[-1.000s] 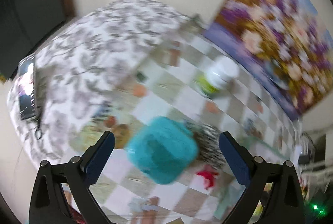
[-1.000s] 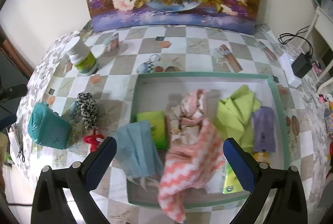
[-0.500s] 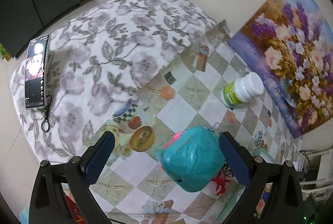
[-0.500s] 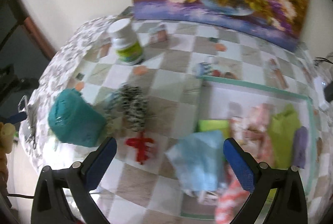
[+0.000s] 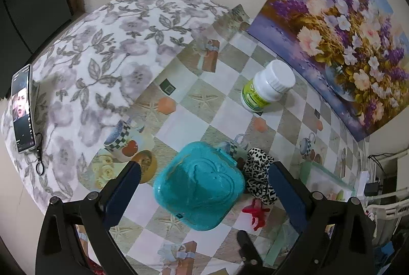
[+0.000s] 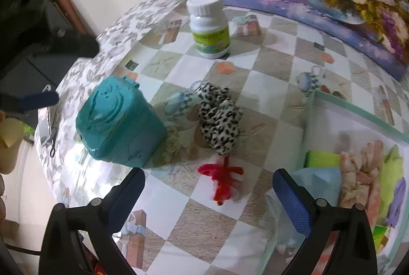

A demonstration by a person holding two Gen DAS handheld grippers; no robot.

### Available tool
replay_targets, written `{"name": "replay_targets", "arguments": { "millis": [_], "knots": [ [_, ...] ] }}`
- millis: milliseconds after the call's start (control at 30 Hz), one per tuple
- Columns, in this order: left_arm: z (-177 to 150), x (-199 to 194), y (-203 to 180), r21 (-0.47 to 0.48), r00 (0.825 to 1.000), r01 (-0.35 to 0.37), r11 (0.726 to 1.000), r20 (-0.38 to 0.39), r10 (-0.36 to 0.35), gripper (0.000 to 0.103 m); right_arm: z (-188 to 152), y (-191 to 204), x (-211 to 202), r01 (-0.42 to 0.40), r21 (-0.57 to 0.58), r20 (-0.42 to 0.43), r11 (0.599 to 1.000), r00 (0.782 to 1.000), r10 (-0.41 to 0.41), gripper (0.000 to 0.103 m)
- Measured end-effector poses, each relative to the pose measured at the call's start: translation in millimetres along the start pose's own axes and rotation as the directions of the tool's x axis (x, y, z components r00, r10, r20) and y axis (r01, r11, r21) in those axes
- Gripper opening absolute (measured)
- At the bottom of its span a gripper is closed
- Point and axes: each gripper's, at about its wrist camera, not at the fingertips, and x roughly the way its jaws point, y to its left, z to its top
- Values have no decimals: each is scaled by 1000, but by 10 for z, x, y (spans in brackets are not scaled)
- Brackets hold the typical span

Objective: Organize soft objects
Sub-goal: 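Move the left tool toward the leopard-print scrunchie while the right tool approaches the red pipe-cleaner toy, then close the right tool on the red pipe-cleaner toy and lift it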

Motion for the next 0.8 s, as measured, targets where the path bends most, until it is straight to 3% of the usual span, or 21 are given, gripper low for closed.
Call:
{"name": "replay_targets", "arguments": {
  "millis": [300,800],
  "knots": [
    [10,59,-234,44,997,75,996,-12,-75,100,2,-87,191,-19,25,-43,1000,999,20,101],
    [4,370,-707,144,990,129,981,-74,-119,100,-27,-278,392,5,40,-89,999,996,-1,67]
  ]
}}
